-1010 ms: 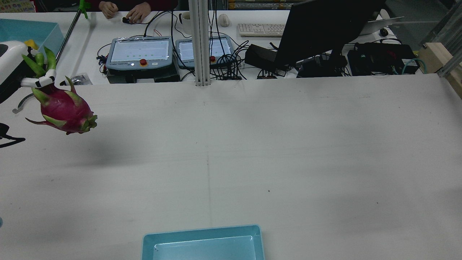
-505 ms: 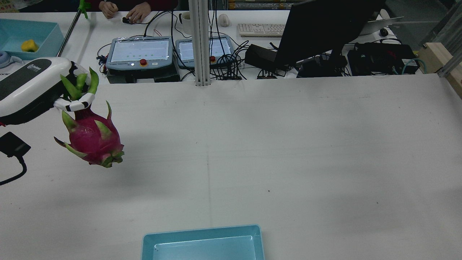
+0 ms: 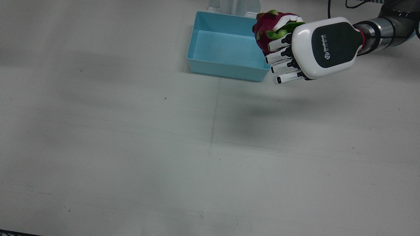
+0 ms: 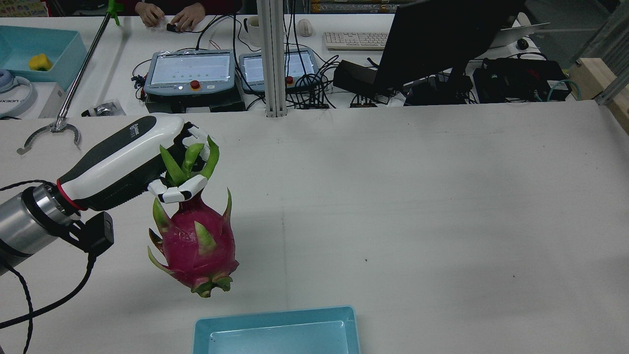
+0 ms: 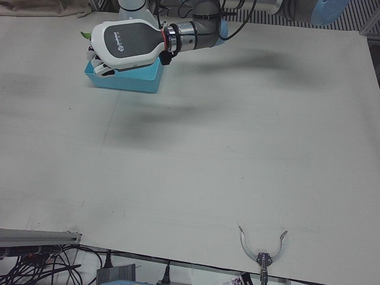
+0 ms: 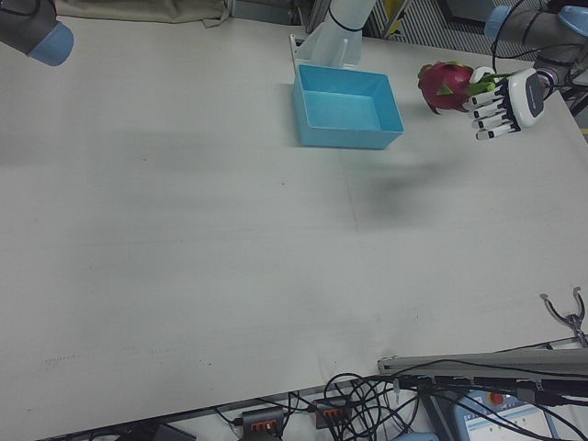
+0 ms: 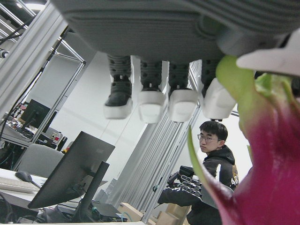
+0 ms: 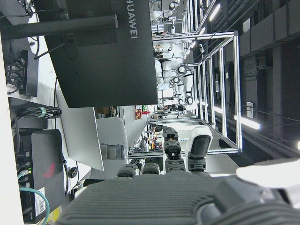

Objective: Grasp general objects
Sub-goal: 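Carry the dragon fruit toward the light-blue tray and lower it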

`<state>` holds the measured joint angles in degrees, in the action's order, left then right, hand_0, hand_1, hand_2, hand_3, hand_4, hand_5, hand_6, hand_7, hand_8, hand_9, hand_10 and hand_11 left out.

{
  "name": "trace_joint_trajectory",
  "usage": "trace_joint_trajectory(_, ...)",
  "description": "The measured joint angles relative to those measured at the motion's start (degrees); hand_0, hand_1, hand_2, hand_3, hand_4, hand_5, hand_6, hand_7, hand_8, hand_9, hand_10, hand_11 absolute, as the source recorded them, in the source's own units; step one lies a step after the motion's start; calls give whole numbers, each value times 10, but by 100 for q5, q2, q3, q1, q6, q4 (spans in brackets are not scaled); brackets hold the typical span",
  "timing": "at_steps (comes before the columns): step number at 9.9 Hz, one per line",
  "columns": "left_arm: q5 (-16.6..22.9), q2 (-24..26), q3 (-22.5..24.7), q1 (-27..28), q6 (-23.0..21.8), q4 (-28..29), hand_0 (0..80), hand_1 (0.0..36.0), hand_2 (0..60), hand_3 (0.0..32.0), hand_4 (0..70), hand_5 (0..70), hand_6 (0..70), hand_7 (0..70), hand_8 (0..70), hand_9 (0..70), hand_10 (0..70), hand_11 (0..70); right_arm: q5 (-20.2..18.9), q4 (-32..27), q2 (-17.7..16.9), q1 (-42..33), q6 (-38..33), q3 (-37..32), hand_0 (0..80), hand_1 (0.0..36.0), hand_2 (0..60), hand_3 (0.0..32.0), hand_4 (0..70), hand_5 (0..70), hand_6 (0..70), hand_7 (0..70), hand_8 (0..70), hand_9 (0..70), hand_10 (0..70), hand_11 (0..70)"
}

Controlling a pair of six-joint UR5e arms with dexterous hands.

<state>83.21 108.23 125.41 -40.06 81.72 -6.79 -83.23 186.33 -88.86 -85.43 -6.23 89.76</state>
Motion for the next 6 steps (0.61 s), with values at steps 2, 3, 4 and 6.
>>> trace_joint_trajectory(2,-103,24,7,183,-59,217,91,0,600,0,700,548,700,700,700,700,700,700,0,0,0,0,2,2,0,0,0,0,0,0,0,0,0,0,0,0)
trace_joint_trajectory(3,-197,27,8,264,-66,298,127,0,600,0,700,555,700,700,700,700,700,700,0,0,2,0,1,7,0,0,0,0,0,0,0,0,0,0,0,0)
trace_joint_trajectory(4,-300,35,12,344,-68,413,150,0,600,0,700,556,700,700,700,700,700,700,0,0,2,0,2,10,0,0,0,0,0,0,0,0,0,0,0,0)
trace_joint_trajectory(6,-405,189,15,476,-58,668,130,0,600,0,700,550,700,700,700,700,700,700,0,0,4,0,6,13,0,0,0,0,0,0,0,0,0,0,0,0)
